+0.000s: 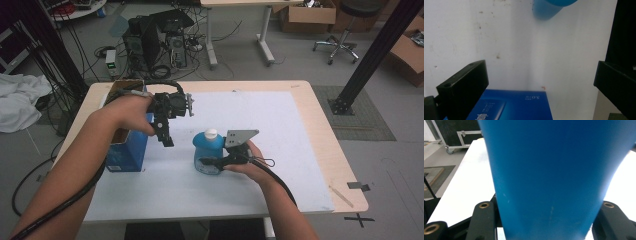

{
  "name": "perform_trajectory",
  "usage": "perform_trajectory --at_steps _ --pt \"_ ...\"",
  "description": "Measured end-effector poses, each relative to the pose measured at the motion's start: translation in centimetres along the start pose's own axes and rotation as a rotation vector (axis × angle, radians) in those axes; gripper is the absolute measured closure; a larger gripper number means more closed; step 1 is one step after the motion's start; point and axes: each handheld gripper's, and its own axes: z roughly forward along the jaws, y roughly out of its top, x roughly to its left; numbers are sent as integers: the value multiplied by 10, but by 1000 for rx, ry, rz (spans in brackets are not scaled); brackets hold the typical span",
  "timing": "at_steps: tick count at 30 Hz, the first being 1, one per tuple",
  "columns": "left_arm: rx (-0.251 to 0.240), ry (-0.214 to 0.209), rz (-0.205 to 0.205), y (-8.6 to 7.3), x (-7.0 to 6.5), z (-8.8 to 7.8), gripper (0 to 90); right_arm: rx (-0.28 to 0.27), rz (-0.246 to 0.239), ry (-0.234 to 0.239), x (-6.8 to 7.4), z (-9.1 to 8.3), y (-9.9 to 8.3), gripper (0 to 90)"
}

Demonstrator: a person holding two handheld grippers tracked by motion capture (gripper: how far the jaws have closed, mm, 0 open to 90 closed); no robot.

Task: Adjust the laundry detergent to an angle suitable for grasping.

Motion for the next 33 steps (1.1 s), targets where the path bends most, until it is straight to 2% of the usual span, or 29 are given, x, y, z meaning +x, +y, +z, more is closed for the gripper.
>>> perform_trajectory --at_steps 4,9,21,25,33 --pt "2 -1 1 0 0 1 1 -11 21 8 -1 0 0 422" --pt "3 0 0 0 0 2 1 -23 44 3 -3 -1 0 355" --pt "-1 5 0 -2 -1 0 1 -20 38 6 -1 0 2 357" --pt "0 4 0 -3 -1 1 1 -18 50 2 -1 1 2 306" --pt "-2 4 -2 -4 -1 0 1 -23 52 3 0 1 2 289"
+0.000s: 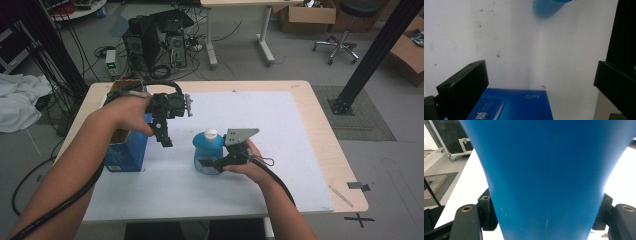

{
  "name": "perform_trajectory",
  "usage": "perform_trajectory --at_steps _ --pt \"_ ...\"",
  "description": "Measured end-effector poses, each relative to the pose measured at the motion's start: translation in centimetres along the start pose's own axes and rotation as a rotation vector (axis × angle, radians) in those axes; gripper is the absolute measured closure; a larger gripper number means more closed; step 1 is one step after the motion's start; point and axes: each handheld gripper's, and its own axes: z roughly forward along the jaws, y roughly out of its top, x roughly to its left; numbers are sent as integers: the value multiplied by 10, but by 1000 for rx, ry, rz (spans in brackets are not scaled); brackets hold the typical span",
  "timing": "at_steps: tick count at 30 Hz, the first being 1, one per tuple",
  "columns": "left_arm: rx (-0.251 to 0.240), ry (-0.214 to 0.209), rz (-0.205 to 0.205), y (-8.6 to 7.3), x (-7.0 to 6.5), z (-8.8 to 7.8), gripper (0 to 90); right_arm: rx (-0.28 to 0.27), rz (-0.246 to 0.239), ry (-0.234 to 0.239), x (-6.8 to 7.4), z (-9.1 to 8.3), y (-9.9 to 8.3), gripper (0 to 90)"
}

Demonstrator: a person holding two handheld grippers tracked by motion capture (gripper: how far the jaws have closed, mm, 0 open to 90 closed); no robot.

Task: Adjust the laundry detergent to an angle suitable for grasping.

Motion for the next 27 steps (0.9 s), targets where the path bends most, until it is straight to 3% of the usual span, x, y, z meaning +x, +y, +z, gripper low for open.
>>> perform_trajectory --at_steps 27 --pt "9 0 4 3 -1 -1 1 -12 7 -23 2 -4 2 188"
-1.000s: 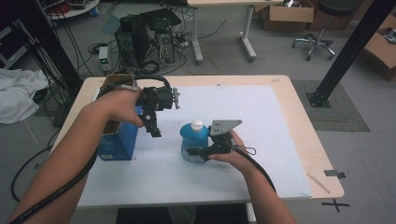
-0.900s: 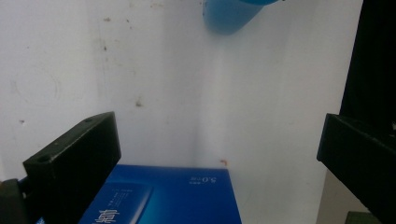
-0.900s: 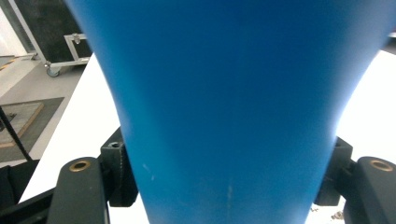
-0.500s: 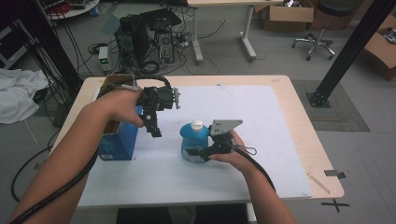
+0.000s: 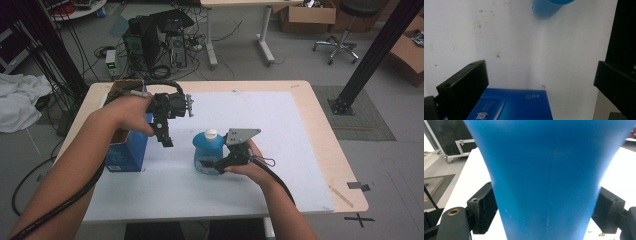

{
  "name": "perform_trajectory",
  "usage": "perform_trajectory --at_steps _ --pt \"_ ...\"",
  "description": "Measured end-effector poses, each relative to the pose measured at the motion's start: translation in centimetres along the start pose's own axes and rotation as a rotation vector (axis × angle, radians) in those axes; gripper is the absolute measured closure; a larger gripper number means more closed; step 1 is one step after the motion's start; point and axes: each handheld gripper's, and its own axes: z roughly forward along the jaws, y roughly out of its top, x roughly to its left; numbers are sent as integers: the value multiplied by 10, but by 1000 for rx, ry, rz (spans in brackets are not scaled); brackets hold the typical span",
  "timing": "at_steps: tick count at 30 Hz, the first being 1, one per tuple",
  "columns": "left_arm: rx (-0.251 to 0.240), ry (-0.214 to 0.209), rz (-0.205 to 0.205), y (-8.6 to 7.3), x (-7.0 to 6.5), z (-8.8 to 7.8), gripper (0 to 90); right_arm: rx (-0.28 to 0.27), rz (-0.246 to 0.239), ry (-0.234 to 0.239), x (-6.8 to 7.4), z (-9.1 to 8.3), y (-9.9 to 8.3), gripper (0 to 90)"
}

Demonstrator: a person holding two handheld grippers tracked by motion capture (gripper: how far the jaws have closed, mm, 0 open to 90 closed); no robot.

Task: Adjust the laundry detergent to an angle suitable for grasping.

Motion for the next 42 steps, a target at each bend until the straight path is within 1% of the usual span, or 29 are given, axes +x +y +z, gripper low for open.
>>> perform_trajectory --at_steps 7,16,18,24,29,32,34,42 --pt "0 2 1 1 -1 -1 1 -3 5 1 1 -1 1 156" --pt "2 4 1 2 -1 -2 1 -5 12 -6 3 -3 1 148" --pt "2 4 3 2 -2 -2 1 -5 15 -5 3 -4 1 148" --pt "-5 7 4 3 -2 -3 1 2 3 4 5 -11 3 148" --pt "-2 9 9 4 -1 -3 1 8 -1 1 6 -19 5 148" --pt "-3 9 12 5 -1 -3 1 19 -4 -1 7 -25 6 148" --pt "-5 9 13 5 -1 -4 1 37 -19 -1 7 -30 7 149" --pt "-3 8 18 7 1 -3 1 93 -43 -10 11 -49 12 149"
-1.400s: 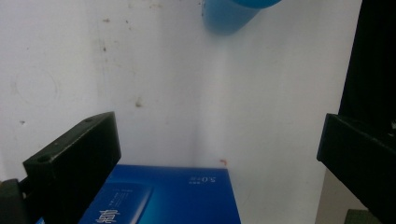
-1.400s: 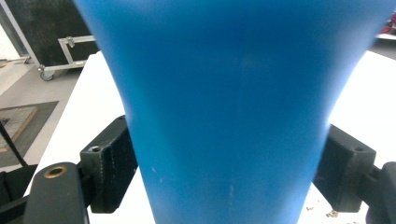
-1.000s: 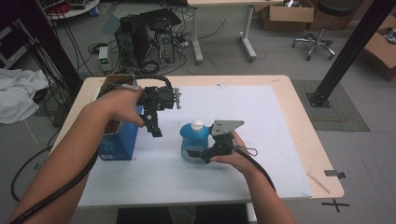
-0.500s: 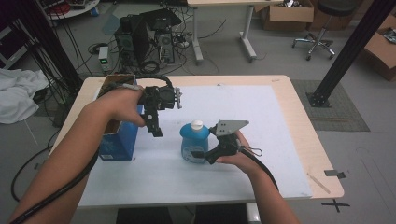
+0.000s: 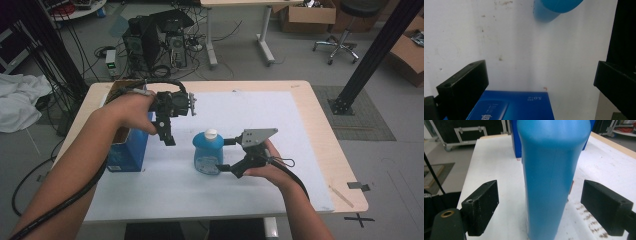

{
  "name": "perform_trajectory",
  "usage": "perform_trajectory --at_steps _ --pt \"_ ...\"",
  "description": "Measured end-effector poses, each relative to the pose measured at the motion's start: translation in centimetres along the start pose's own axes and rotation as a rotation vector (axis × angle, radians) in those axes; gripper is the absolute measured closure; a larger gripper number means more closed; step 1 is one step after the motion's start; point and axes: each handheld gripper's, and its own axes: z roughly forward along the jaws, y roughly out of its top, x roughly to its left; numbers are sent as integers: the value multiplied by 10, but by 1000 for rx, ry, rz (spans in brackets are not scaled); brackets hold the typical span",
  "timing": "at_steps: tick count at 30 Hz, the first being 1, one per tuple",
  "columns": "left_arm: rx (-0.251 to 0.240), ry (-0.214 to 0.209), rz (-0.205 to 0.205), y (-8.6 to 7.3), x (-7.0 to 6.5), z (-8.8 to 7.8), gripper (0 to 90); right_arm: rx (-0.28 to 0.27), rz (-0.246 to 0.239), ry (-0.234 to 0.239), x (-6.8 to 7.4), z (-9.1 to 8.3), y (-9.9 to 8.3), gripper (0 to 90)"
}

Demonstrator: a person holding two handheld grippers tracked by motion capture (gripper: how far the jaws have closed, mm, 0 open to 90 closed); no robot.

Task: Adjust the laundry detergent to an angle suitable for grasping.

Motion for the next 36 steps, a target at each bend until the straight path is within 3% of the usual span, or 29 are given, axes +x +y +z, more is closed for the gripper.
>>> perform_trajectory --at_steps 8,22,28,36 --pt "2 4 8 1 -2 -2 1 100 -11 -23 -3 -17 2 150" --pt "9 8 5 -2 -2 -6 1 383 -72 -39 -18 -61 38 152" --pt "9 9 5 0 -2 -6 1 530 -106 1 -29 -75 58 152" --pt "23 6 7 3 -1 -6 1 698 -133 51 -39 -71 74 155"
